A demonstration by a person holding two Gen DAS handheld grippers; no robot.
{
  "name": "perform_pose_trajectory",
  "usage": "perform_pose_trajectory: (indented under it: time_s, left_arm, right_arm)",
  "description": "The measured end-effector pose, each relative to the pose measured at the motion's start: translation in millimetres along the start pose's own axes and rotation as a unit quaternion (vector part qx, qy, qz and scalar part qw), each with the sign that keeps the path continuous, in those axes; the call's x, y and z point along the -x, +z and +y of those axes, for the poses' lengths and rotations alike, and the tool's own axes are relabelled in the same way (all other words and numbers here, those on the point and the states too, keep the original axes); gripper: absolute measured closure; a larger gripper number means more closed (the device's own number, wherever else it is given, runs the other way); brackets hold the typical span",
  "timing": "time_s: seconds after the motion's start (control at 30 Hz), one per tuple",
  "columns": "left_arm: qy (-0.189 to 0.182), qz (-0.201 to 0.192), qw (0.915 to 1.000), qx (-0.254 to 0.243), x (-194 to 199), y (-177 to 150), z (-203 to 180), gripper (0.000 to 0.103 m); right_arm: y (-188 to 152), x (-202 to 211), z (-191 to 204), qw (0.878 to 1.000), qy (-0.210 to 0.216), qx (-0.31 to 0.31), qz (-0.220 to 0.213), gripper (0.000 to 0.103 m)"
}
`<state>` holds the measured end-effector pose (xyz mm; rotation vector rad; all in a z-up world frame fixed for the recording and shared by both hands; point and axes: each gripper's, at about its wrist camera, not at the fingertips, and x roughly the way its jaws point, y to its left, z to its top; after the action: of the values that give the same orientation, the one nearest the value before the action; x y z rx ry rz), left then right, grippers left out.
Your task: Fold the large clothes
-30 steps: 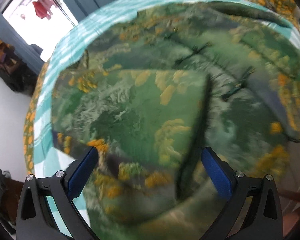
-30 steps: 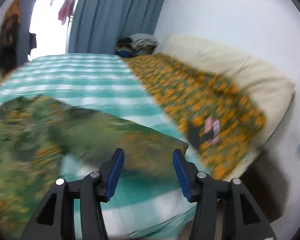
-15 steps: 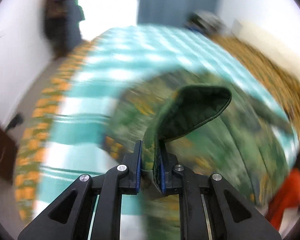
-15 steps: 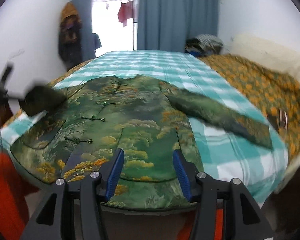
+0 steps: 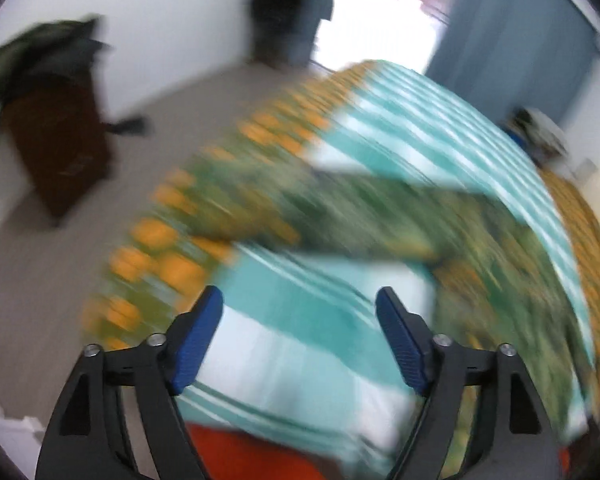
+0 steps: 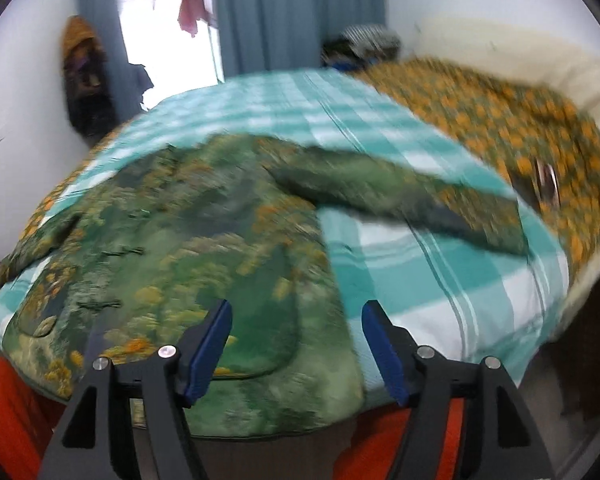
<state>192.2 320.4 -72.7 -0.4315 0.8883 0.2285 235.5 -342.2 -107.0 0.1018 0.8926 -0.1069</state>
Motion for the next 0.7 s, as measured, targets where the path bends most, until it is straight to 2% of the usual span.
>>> perform_pose_trajectory:
  time_s: [0.07,0.13,0.23,0.33,0.43,0.7]
  left_arm:
    - [-0.047,0.040,0.9975,-0.034,-17.8,-17.0,-32.6,0.013]
    - [-0.082,0.086,0.9902,-0.072,-44.8,-35.3,-70.0,0.013]
    - [-0.096,0.129,0.9798,-0.119,-76.7,-61.0,-109.0,0.013]
    - [-0.105,0.166,0.9710,-0.136,-95.9,-79.1,-131.4,0.013]
    - [-0.102,0.177,0.9685,-0.143,-99.3,-89.5,-137.5,0.013]
    - [-0.083,0.174,0.9676,-0.163,-104.6,-101.7,-149.0,0.011]
  right_arm:
    - [3.0,-16.6,-14.5,0.999,0.000,-0.017,0.030,0.034]
    - [4.4,-31.5,-26.1,0.998,0.013,-0.034,0.053,0.034]
    - [3.1,-52.9,-39.8,0.993,0.032,-0.063,0.090,0.034]
    - [-2.7,-66.5,-43.7,0.989,0.046,-0.073,0.116,0.034]
    - [-8.6,-72.6,-38.5,0.989,0.052,-0.055,0.129,0.034]
    - [-13.9,-82.5,-23.3,0.988,0.059,-0.008,0.139,0.034]
